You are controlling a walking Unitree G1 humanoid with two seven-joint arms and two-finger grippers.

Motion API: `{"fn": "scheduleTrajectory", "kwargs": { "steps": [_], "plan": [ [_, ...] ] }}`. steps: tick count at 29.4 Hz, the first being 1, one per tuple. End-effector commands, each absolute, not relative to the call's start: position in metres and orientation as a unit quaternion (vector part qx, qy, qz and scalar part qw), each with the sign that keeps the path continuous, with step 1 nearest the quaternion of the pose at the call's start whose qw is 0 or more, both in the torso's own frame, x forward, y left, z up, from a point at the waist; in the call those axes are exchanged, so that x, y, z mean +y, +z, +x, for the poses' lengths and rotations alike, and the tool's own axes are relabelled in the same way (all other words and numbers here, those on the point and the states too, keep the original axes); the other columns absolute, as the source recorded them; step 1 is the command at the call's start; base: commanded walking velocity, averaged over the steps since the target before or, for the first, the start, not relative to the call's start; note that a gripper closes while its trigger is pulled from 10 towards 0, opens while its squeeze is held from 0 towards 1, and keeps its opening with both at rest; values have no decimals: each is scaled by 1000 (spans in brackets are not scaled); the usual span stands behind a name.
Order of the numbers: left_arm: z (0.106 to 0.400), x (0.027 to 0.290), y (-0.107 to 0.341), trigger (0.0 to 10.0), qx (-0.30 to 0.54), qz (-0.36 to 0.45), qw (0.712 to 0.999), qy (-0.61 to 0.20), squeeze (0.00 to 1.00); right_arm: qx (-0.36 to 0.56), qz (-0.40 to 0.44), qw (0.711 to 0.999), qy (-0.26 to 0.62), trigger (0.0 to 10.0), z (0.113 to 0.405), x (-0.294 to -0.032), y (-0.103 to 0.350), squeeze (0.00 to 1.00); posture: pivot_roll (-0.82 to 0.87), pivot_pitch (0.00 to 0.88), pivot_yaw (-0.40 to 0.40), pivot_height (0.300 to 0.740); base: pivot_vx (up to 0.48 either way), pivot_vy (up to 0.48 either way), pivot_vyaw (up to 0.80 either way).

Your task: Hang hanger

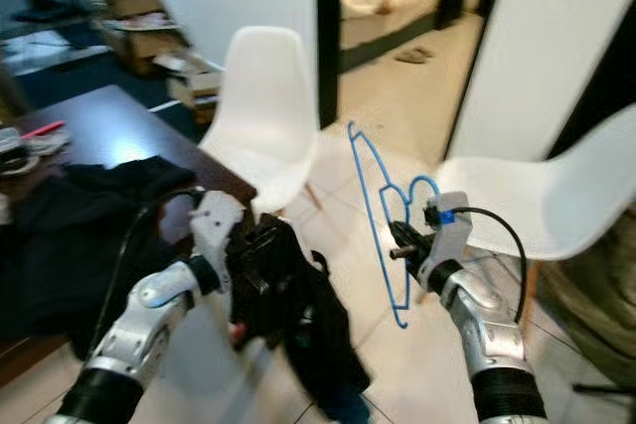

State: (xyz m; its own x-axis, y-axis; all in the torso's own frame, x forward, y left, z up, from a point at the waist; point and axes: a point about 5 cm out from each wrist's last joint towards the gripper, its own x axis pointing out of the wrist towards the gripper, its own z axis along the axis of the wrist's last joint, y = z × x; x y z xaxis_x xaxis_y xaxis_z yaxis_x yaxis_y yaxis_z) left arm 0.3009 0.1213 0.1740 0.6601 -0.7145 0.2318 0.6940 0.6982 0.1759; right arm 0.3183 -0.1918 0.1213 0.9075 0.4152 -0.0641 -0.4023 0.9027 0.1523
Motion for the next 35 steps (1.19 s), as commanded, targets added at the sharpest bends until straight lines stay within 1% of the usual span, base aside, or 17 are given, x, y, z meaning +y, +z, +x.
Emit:
{"fn": "scheduleTrajectory", "kwargs": {
  "steps": [1, 2, 4, 5, 6, 7, 9, 10, 12, 13, 15, 16, 18, 22, 27, 33, 35],
  "plan": [
    [288, 116, 249, 10000, -268, 13, 845, -462, 0, 43, 72, 971, 225, 10000, 317, -186, 125, 0, -45, 127, -3, 740, 0, 0, -700],
    [288, 116, 249, 10000, -268, 13, 845, -462, 0, 43, 72, 971, 225, 10000, 317, -186, 125, 0, -45, 127, -3, 740, 0, 0, -700],
    [275, 117, 324, 10000, -366, -28, 777, -512, 0, 35, 74, 971, 226, 10000, 317, -187, 130, 0, -49, 148, -10, 740, 0, 0, 0],
    [265, 119, 366, 10000, -419, -45, 732, -536, 0, 34, 72, 971, 226, 10000, 318, -189, 131, 0, -47, 184, -17, 740, 0, 0, 0],
    [257, 120, 390, 10000, -449, -54, 703, -549, 0, 34, 70, 971, 226, 10000, 318, -189, 131, 0, -47, 184, -17, 740, 0, 0, 0],
    [257, 120, 390, 10000, -449, -54, 703, -549, 0, 34, 70, 971, 226, 10000, 318, -189, 131, 0, -47, 184, -17, 740, 0, 0, 0],
    [241, 123, 446, 10000, -517, -98, 648, -551, 0, 38, 67, 971, 226, 10000, 317, -193, 132, 0, -45, 211, -30, 740, 0, 0, 0],
    [236, 124, 461, 10000, -535, -115, 631, -550, 0, 39, 67, 971, 227, 10000, 316, -194, 132, 0, -45, 211, -30, 740, 0, 0, 0],
    [227, 129, 491, 10000, -569, -208, 588, -537, 0, 43, 67, 972, 223, 10000, 315, -198, 132, 0, -52, 222, -40, 740, 0, 0, 0],
    [227, 129, 491, 10000, -569, -208, 588, -537, 0, 43, 67, 972, 223, 10000, 315, -198, 132, 0, -52, 222, -40, 740, 0, 0, 0],
    [219, 131, 498, 10000, -577, -242, 559, -544, 0, 45, 61, 973, 220, 10000, 314, -199, 132, 0, -58, 227, -43, 740, 0, 0, 0],
    [219, 131, 498, 10000, -577, -242, 559, -544, 0, 45, 61, 973, 220, 10000, 314, -199, 132, 0, -58, 227, -43, 740, 0, 0, 0],
    [210, 133, 501, 10000, -580, -247, 535, -562, 0, 49, 58, 973, 219, 10000, 313, -199, 132, 0, -57, 230, -46, 740, 0, 0, 0],
    [201, 139, 510, 10000, -571, -252, 514, -588, 0, 52, 60, 973, 218, 10000, 311, -201, 132, 0, -49, 227, -50, 740, 0, 0, 0],
    [204, 149, 516, 10000, -564, -291, 507, -583, 0, 53, 61, 973, 218, 10000, 311, -200, 132, 0, -53, 222, -46, 740, 0, 0, 0],
    [204, 152, 516, 10000, -568, -285, 515, -576, 0, 51, 62, 973, 218, 10000, 310, -200, 132, 0, -46, 218, -41, 740, 0, 0, 0],
    [205, 157, 516, 10000, -566, -297, 510, -576, 0, 50, 64, 973, 217, 10000, 310, -200, 132, 0, -44, 217, -40, 740, 0, 0, 0]
  ]
}}
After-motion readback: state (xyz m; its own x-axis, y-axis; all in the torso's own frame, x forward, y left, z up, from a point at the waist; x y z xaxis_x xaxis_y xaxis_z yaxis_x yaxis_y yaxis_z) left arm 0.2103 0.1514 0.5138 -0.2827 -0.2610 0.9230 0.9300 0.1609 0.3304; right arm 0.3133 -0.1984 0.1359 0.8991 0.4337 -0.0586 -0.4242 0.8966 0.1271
